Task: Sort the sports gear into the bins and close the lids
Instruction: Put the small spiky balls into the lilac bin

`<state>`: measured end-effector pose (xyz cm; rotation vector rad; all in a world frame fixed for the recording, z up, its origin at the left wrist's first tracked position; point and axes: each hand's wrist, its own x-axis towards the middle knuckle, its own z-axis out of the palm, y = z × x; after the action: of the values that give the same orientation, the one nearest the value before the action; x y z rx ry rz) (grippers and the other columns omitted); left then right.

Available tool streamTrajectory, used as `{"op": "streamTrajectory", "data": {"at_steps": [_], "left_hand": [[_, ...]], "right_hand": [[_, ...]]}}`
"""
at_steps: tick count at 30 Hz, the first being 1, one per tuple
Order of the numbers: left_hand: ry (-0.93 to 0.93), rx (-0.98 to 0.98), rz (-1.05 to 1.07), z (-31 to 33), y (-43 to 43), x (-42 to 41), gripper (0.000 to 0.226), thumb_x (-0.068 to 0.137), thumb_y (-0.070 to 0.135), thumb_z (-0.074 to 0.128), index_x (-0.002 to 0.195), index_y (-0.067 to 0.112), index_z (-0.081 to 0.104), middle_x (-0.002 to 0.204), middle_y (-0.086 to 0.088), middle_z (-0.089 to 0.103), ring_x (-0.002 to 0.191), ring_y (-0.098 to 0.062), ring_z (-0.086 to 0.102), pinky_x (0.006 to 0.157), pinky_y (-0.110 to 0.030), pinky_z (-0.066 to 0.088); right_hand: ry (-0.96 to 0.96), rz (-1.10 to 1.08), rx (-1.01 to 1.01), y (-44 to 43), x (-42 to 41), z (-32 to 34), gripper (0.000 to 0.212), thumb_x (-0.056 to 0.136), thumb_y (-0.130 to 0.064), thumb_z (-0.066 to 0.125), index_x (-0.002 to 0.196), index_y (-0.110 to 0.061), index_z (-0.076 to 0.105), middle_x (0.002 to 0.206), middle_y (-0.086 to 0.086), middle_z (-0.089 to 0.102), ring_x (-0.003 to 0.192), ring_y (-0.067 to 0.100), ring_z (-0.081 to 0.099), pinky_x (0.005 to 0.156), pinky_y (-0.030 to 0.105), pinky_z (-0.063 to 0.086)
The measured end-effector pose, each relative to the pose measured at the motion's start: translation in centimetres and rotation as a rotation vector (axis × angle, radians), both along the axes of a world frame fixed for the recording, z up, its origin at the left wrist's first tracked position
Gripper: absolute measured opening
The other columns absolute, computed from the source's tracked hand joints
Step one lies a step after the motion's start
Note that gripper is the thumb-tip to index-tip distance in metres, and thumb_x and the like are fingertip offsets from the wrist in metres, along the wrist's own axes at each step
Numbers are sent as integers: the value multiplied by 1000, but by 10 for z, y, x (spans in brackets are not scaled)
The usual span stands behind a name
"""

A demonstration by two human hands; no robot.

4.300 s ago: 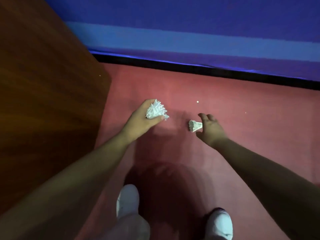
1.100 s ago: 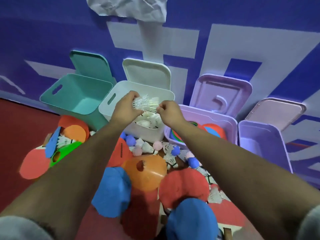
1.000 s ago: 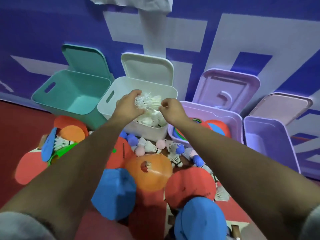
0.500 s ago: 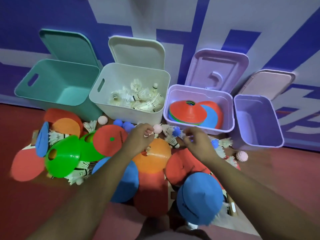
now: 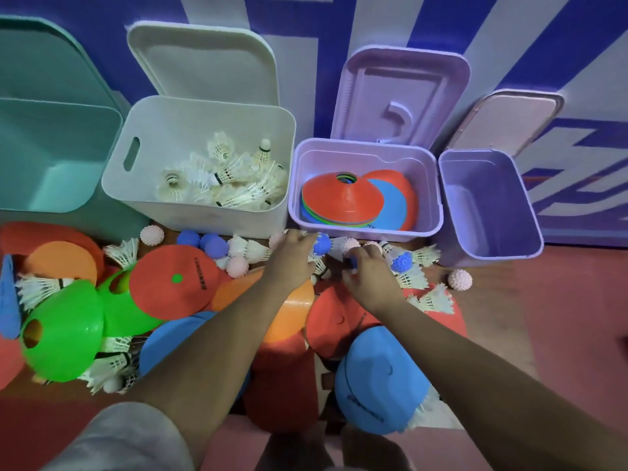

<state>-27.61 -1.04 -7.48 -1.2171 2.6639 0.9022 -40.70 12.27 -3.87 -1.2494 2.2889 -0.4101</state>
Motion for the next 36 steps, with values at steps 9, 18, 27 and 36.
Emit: {"op": "streamTrajectory", "data": {"at_steps": [9,18,27,36], "left_hand": [[-27,-457,-189,-18,-18,-4,41,72,13,70,110,26,65,90,-9,59,85,-34,55,74,-42,48],[134,-490,-177,-16,-14,8,42,64,15,77,103,19,62,96,-7,54,91,-30,52,80,-41,46],[299,-424,-220,-18,-15,14,34,65,5,76,93,15,60,101,2,66,101,-24,58,83,-37,45],[360,-303,-120,-7,-11,17,34,69,12,74,88,21,48,89,9,56,96,-12,53,80,-30,29]], "right_hand": [[2,-62,-80,-24,4,-29,29,85,-22,64,108,-4,61,101,19,63,99,38,54,85,39,42],[-410,-257,-171,-55,14,-30,31,80,-16,72,110,-11,66,98,11,68,83,20,61,67,21,42],[-435,-351,-135,-61,19,-42,37,77,-18,77,105,-12,54,107,11,60,95,26,57,84,38,49],[-441,-386,-225,-51,16,-28,32,76,-18,77,101,-10,59,100,9,64,89,24,61,78,35,51]]}}
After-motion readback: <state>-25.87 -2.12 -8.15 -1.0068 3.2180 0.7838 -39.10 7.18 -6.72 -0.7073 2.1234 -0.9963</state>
